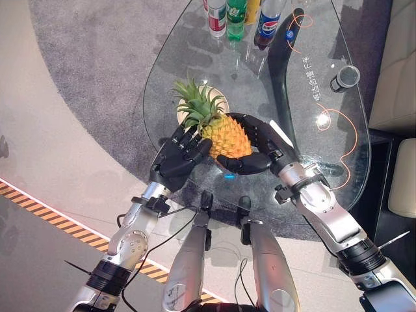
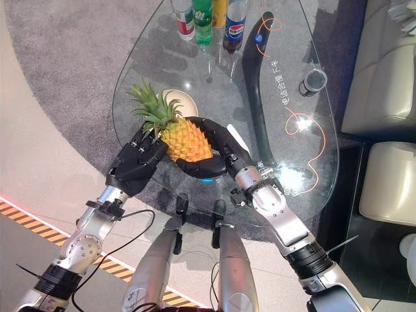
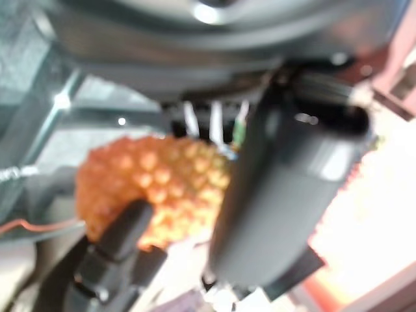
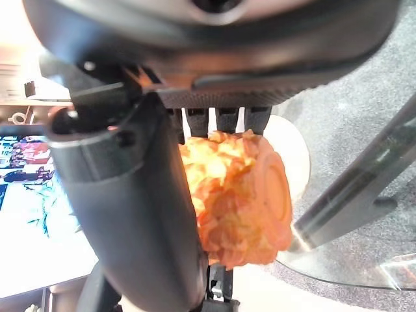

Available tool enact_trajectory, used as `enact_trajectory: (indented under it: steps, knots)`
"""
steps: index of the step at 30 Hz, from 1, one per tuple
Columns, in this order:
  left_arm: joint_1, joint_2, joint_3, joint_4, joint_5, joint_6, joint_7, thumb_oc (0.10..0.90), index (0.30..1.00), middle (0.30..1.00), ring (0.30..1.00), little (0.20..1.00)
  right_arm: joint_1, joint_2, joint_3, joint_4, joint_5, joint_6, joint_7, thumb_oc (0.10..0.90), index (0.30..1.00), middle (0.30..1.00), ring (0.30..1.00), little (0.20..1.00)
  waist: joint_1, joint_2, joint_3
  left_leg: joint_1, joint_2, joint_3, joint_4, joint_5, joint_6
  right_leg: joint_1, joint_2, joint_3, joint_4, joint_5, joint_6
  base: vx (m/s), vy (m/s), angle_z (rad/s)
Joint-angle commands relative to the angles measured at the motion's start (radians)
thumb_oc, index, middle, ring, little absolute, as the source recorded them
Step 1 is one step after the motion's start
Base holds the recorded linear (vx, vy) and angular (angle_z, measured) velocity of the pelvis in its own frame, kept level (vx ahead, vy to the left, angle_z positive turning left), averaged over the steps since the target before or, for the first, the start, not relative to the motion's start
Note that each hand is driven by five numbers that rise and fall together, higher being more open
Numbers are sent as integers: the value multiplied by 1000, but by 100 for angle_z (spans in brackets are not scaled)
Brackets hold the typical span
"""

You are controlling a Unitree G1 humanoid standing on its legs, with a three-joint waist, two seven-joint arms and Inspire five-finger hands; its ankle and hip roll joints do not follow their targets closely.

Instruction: Pick up the fruit to the plate

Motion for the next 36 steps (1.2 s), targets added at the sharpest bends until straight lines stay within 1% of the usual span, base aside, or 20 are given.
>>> enact_trajectory:
  steps: [1, 4, 6, 9, 11, 12, 13, 14, 15, 18, 19, 21, 22, 23, 25, 27, 28, 31, 33, 36]
  knots:
    - [-41, 3, -31, -190, -32, -25, -99, 800, 900, 900, 900, 900, -130, 34, 38, -174, 47, -136, 3, 100, 300, 300, 300, 200, -5, -24, -24, 4, -41, 18, 138, -104, 18, 105, 26, 54, -165, 82, 54, 0, 0, 0]
    - [-44, 2, -48, -204, -35, -15, -103, 800, 900, 900, 900, 900, -131, 40, 54, -174, 49, -129, 1, 100, 300, 300, 300, 200, -6, -22, -24, 6, -43, 17, 132, -103, 19, 105, 26, 56, -169, 85, 56, 0, 0, 0]
    - [-45, 2, -59, -210, -36, -21, -103, 800, 900, 900, 900, 900, -134, 42, 66, -170, 38, -121, 0, 100, 300, 300, 300, 200, -6, -21, -24, 4, -44, 16, 130, -101, 19, 101, 26, 58, -167, 85, 56, 0, 0, 0]
    - [-49, 1, -62, -223, -61, -38, -102, 800, 900, 900, 900, 900, -141, 42, 94, -170, 23, -82, 21, 100, 300, 300, 300, 200, -5, -18, -24, 6, -45, 19, 123, -99, 20, 102, 25, 60, -172, 86, 56, 0, 0, 0]
    - [-44, -4, -57, -241, -73, -63, -92, 800, 900, 900, 900, 900, -139, 41, 116, -179, 20, -47, 66, 100, 300, 300, 300, 200, -3, -17, -24, 8, -47, 19, 117, -97, 21, 103, 25, 60, -176, 87, 56, 0, 0, 0]
    - [-44, -4, -57, -241, -73, -63, -92, 800, 900, 900, 900, 900, -139, 41, 116, -180, 20, -46, 66, 100, 300, 300, 300, 200, -4, -17, -24, 8, -47, 18, 117, -97, 21, 103, 25, 60, -176, 87, 56, 0, 0, 0]
    - [-43, -10, -54, -251, -91, -94, -80, 800, 900, 900, 900, 900, -135, 43, 139, -191, 4, -25, 88, 100, 300, 300, 300, 200, -2, -16, -24, 10, -49, 16, 114, -95, 22, 105, 24, 60, -179, 87, 55, 0, 0, 0]
    - [-43, -17, -51, -257, -95, -109, -73, 800, 900, 900, 900, 900, -134, 45, 152, -196, -8, -12, 103, 100, 300, 300, 300, 200, -1, -17, -24, 10, -50, 15, 113, -95, 22, 105, 24, 60, -181, 88, 54, 0, 0, 0]
    - [-42, -21, -49, -261, -92, -121, -66, 800, 900, 900, 900, 900, -133, 46, 160, -200, -15, -7, 111, 100, 300, 300, 300, 200, -1, -16, -24, 10, -51, 13, 113, -95, 22, 105, 23, 60, -181, 88, 54, 0, 0, 0]
    - [-42, -46, -42, -274, -61, -186, -14, 800, 900, 900, 900, 900, -129, 58, 193, -213, -48, 6, 150, 100, 300, 300, 300, 200, 3, -16, -24, 7, -54, 6, 111, -91, 21, 105, 22, 58, -182, 88, 52, 3, 6, 1]
    - [-40, -55, -34, -277, -45, -219, 15, 800, 900, 900, 900, 900, -127, 66, 202, -220, -58, 13, 172, 100, 300, 300, 300, 200, 4, -16, -24, 7, -57, 2, 109, -89, 22, 103, 23, 59, -180, 87, 52, 8, 16, 5]
    - [-37, -63, -24, -280, -37, -249, 29, 800, 900, 900, 900, 900, -125, 69, 212, -229, -69, 24, 193, 100, 300, 300, 300, 200, 5, -17, -24, 7, -58, 0, 104, -87, 22, 103, 23, 61, -182, 86, 52, 5, 13, 4]
    - [-36, -64, -23, -280, -36, -252, 30, 800, 900, 900, 900, 900, -125, 68, 214, -231, -70, 26, 195, 100, 300, 300, 300, 200, 6, -17, -24, 7, -58, 0, 104, -87, 22, 104, 24, 61, -183, 86, 52, 3, 16, 4]
    - [-31, -66, -12, -285, -18, -286, 45, 800, 900, 900, 900, 900, -125, 61, 224, -240, -74, 35, 216, 100, 300, 300, 300, 200, 7, -18, -24, 7, -59, -2, 101, -85, 22, 104, 25, 63, -184, 85, 52, -2, 15, 3]
    - [-22, -69, 5, -298, -5, -309, 53, 800, 900, 900, 900, 900, -122, 51, 236, -252, -94, 59, 261, 100, 300, 300, 300, 200, 11, -18, -24, 2, -61, -5, 103, -85, 23, 99, 26, 65, -181, 83, 51, 0, 0, 0]
    - [-17, -69, 15, -308, -12, -321, 52, 800, 900, 900, 900, 900, -121, 38, 245, -260, -104, 71, 289, 100, 300, 300, 300, 200, 13, -19, -24, 1, -62, -7, 102, -84, 23, 99, 26, 64, -182, 82, 50, 0, 0, 0]
    - [-11, -67, 28, -321, -21, -328, 51, 800, 900, 900, 900, 900, -119, 22, 256, -263, -112, 80, 325, 100, 300, 300, 300, 200, 17, -20, -24, 1, -63, -9, 101, -83, 23, 99, 26, 63, -182, 81, 49, 0, 0, 0]
    - [-11, -73, 38, -337, 1, -339, 73, 800, 900, 900, 900, 900, -129, 4, 276, -264, -146, 90, 386, 100, 300, 300, 300, 200, 24, -23, -24, -4, -65, -13, 102, -82, 23, 96, 26, 60, -181, 81, 47, 0, 0, 0]
    - [-11, -73, 38, -339, 9, -334, 87, 800, 900, 900, 900, 900, -133, -2, 287, -269, -163, 91, 412, 100, 300, 300, 300, 200, 27, -24, -24, -4, -66, -16, 102, -81, 22, 96, 26, 59, -181, 81, 47, 5, -7, 2]
    - [-11, -73, 32, -341, 7, -325, 99, 800, 900, 900, 900, 900, -141, -13, 296, -273, -146, 85, 399, 100, 300, 300, 300, 200, 29, -25, -24, -4, -67, -19, 105, -82, 23, 96, 24, 58, -181, 82, 48, 5, -5, 1]
